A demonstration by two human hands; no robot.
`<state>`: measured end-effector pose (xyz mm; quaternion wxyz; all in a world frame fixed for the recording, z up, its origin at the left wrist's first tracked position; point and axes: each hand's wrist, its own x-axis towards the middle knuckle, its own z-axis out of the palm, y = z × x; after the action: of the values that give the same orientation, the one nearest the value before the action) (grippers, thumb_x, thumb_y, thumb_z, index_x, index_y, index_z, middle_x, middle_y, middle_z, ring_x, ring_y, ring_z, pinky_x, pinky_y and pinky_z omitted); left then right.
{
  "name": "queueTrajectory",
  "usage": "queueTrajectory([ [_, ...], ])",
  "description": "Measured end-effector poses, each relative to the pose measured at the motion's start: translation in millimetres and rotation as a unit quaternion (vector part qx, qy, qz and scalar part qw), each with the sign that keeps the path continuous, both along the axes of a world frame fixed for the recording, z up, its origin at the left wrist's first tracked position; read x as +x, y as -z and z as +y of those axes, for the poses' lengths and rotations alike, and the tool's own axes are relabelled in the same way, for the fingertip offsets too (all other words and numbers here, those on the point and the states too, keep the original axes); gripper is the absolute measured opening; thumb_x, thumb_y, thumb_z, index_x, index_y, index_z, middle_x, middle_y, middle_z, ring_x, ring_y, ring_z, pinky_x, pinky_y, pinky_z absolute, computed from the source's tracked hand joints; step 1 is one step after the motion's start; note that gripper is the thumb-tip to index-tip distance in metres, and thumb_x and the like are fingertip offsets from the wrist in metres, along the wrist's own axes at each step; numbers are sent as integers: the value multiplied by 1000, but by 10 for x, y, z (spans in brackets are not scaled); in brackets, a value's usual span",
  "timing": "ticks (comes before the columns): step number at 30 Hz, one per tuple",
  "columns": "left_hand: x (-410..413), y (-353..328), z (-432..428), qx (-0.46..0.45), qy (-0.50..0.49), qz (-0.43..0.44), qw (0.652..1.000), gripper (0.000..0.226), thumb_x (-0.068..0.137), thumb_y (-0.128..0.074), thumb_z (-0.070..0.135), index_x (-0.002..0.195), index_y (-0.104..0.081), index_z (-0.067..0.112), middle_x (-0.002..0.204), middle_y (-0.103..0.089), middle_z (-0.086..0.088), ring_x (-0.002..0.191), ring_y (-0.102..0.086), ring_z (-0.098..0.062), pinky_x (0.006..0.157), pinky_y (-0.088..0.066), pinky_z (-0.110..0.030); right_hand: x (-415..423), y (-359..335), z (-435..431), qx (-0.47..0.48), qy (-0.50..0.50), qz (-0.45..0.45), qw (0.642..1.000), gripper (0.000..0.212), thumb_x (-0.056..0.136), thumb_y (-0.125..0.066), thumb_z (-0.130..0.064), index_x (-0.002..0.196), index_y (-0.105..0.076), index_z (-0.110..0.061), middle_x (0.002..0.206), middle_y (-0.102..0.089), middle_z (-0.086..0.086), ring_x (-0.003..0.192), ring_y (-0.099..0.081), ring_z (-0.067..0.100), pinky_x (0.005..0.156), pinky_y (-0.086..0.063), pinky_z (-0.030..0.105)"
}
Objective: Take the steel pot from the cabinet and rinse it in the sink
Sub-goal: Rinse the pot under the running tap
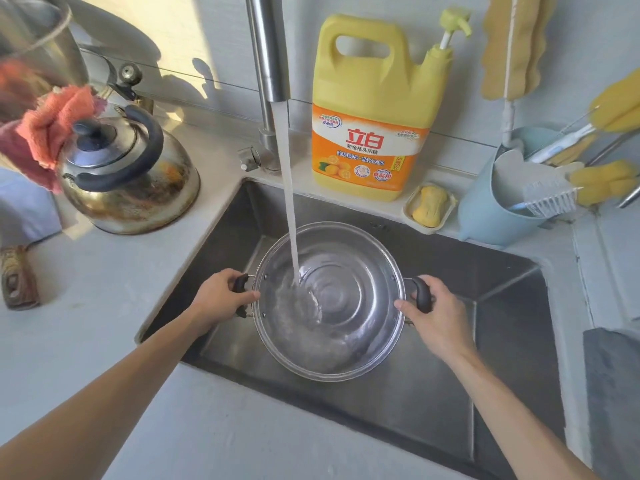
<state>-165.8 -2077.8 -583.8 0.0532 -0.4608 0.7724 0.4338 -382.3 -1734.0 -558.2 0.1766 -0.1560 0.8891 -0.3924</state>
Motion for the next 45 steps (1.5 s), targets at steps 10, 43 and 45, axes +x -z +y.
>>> queueTrajectory([
  [10, 119, -95, -54, -77, 33, 69, 994, 42, 85, -92, 32, 111, -61, 23, 98, -78, 4, 86, -74, -14, 70, -50, -25, 135, 55, 21, -56, 6, 32, 998, 47, 83, -91, -22, 104, -51, -36, 88, -69, -3, 82, -66, 14, 75, -54, 33],
  [43, 219, -213, -223, 151, 84, 70, 983, 14, 89, -81, 21, 93, -80, 7, 101, -83, -13, 100, -81, -21, 101, -63, -43, 219, 20, 290, -72, -73, 164, 981, 55, 74, -93, -1, 90, -57, -40, 98, -73, -22, 97, -65, -8, 85, -43, 1],
  [45, 210, -248, -209, 198, 20, 103, 975, 23, 99, -72, 21, 100, -83, 1, 109, -83, -17, 107, -81, -30, 101, -63, -42, 220, 48, 313, -66, -76, 164, 981, 46, 73, -94, -1, 90, -61, -29, 97, -72, -26, 96, -66, -9, 86, -43, 0],
])
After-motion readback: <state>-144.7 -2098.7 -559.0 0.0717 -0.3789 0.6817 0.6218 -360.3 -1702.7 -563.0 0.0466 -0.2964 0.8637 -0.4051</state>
